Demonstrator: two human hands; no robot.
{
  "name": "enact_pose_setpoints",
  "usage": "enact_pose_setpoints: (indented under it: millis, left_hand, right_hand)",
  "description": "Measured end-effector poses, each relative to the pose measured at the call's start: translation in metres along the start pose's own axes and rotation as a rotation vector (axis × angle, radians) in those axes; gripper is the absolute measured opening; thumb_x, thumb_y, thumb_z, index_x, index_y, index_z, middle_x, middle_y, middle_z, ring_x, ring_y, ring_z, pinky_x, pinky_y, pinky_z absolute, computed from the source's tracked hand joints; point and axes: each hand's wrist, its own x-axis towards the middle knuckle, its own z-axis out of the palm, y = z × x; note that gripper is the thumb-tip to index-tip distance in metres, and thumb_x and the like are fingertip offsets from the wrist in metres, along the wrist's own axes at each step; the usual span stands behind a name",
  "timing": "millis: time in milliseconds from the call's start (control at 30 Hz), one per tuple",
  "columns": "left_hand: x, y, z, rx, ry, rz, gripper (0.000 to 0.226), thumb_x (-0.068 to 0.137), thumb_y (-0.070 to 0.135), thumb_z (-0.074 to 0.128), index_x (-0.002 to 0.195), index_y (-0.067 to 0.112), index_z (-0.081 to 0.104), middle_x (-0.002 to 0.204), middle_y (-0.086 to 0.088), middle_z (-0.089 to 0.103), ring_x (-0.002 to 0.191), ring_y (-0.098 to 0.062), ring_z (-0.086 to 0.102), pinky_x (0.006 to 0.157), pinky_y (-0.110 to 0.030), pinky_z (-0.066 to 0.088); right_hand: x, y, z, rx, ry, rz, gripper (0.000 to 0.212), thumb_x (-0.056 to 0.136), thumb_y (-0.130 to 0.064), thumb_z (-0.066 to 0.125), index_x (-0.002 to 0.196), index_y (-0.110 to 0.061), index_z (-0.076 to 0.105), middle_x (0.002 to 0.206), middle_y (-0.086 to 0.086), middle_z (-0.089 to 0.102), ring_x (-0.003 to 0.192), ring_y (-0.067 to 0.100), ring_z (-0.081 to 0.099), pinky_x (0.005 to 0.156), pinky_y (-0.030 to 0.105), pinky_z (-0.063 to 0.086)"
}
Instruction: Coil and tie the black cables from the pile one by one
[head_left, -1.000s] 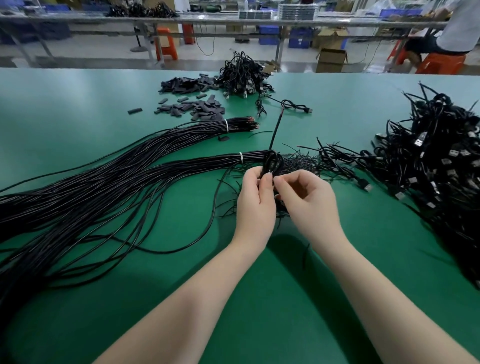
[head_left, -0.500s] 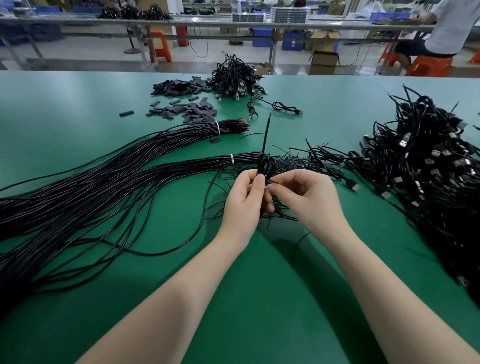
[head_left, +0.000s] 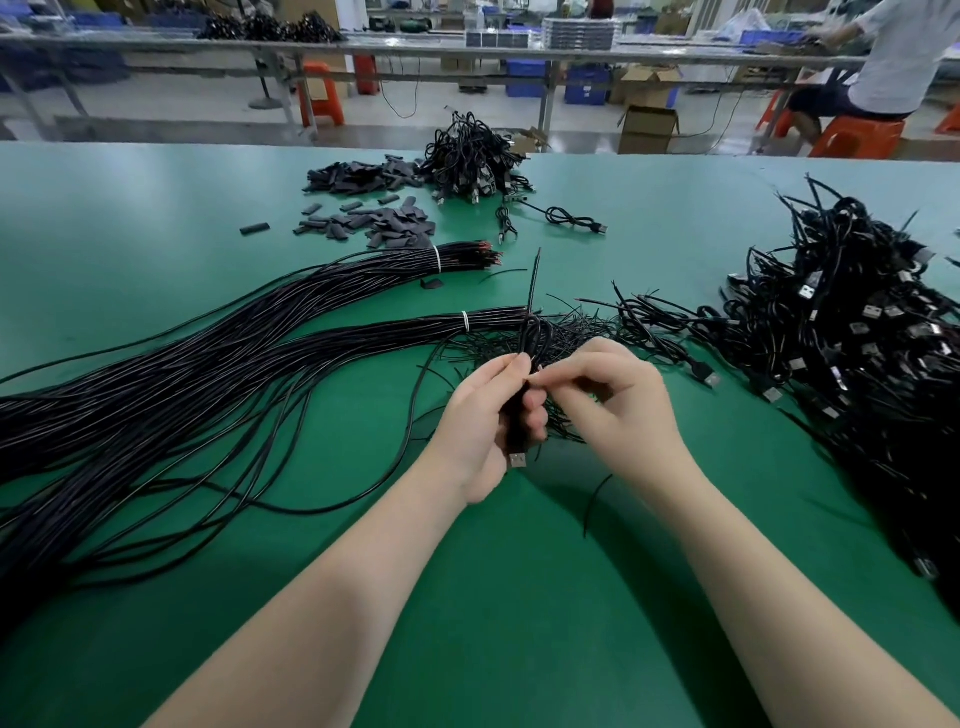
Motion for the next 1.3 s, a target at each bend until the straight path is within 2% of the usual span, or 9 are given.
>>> enact_pose_setpoints:
  millis: [133,267,433,533,833,1000,1100,1200,1300]
  left_hand:
    - [-0.001,0.003,-0.005,-0.131,-0.142,-0.144,0.018,0.089,0.031,0.061,0.093,0.016,0.052,0.059,0.009,0.045,0.048,-0.007,0.045,0.048,-0.02,0.043]
    - [0.0,0.002,-0.008,-0.142,-0.166,-0.151,0.033,0.088,0.031,0.062,0.112,0.013,0.048,0.061,0.009,0.048,0.051,-0.007,0.048,0.051,-0.021,0.045]
    - [0.004,-0.001,-0.005,-0.049,-0.001,-0.007,0.008,0.093,0.023,0.058,0.086,0.021,0.057,0.066,0.008,0.057,0.057,-0.005,0.056,0.051,-0.019,0.047]
    - [0.005,-0.005,-0.002,0.045,0.042,0.06,0.013,0.099,0.02,0.053,0.088,0.021,0.06,0.072,0.008,0.061,0.06,-0.005,0.058,0.053,-0.018,0.046]
    - [0.007,-0.01,-0.001,0.023,0.045,0.119,0.021,0.083,0.025,0.062,0.099,0.012,0.063,0.088,0.001,0.067,0.079,-0.011,0.06,0.078,-0.028,0.049]
    - [0.006,-0.01,-0.003,0.007,0.079,0.136,0.013,0.08,0.026,0.067,0.087,0.014,0.066,0.078,0.002,0.068,0.072,-0.01,0.061,0.068,-0.022,0.051]
    - [0.006,-0.009,-0.002,0.04,0.136,0.09,0.012,0.092,0.021,0.063,0.081,0.015,0.064,0.068,0.004,0.062,0.06,-0.008,0.056,0.054,-0.021,0.046]
    - [0.006,-0.007,-0.003,0.063,0.153,0.031,0.016,0.094,0.02,0.062,0.078,0.016,0.063,0.063,0.005,0.06,0.054,-0.006,0.054,0.049,-0.02,0.045]
    - [0.006,-0.005,-0.003,0.04,0.153,0.025,0.013,0.093,0.019,0.062,0.081,0.014,0.063,0.063,0.005,0.061,0.054,-0.006,0.055,0.049,-0.019,0.045]
  right_hand:
    - [0.0,0.002,-0.003,0.555,-0.097,0.32,0.022,0.079,0.001,0.069,0.077,-0.021,0.071,0.072,0.0,0.065,0.072,0.012,0.06,0.071,0.022,0.05]
    - [0.001,0.003,-0.002,0.768,-0.093,0.462,0.023,0.069,-0.012,0.07,0.09,-0.015,0.062,0.066,-0.003,0.057,0.065,0.012,0.058,0.065,0.021,0.05]
    - [0.002,0.0,0.002,0.567,-0.07,0.595,0.003,0.083,-0.02,0.072,0.084,-0.017,0.072,0.068,-0.004,0.066,0.058,0.007,0.056,0.06,0.02,0.047]
    - [0.002,-0.001,0.004,0.439,-0.041,0.618,0.016,0.082,-0.032,0.074,0.076,-0.017,0.077,0.068,-0.002,0.068,0.06,0.008,0.056,0.059,0.021,0.048]
    - [0.008,-0.012,-0.001,0.832,-0.038,0.886,0.014,0.068,-0.016,0.075,0.078,-0.007,0.074,0.072,0.005,0.071,0.058,0.009,0.063,0.059,0.017,0.055]
    - [0.004,-0.008,0.006,0.65,0.046,0.66,0.003,0.083,-0.005,0.072,0.082,-0.008,0.07,0.068,0.004,0.069,0.062,0.013,0.064,0.062,0.02,0.054]
    - [-0.001,-0.001,0.012,-0.078,0.144,0.116,0.008,0.084,-0.004,0.071,0.078,-0.01,0.069,0.071,-0.002,0.07,0.068,0.01,0.063,0.066,0.02,0.051]
    - [-0.006,0.008,0.01,-0.636,0.141,-0.451,0.007,0.079,0.005,0.065,0.08,-0.001,0.069,0.081,0.008,0.069,0.075,0.027,0.064,0.066,0.032,0.052]
    - [-0.005,0.009,0.007,-0.542,0.105,-0.381,0.008,0.081,0.002,0.067,0.084,-0.004,0.071,0.084,0.004,0.07,0.077,0.025,0.065,0.068,0.031,0.053]
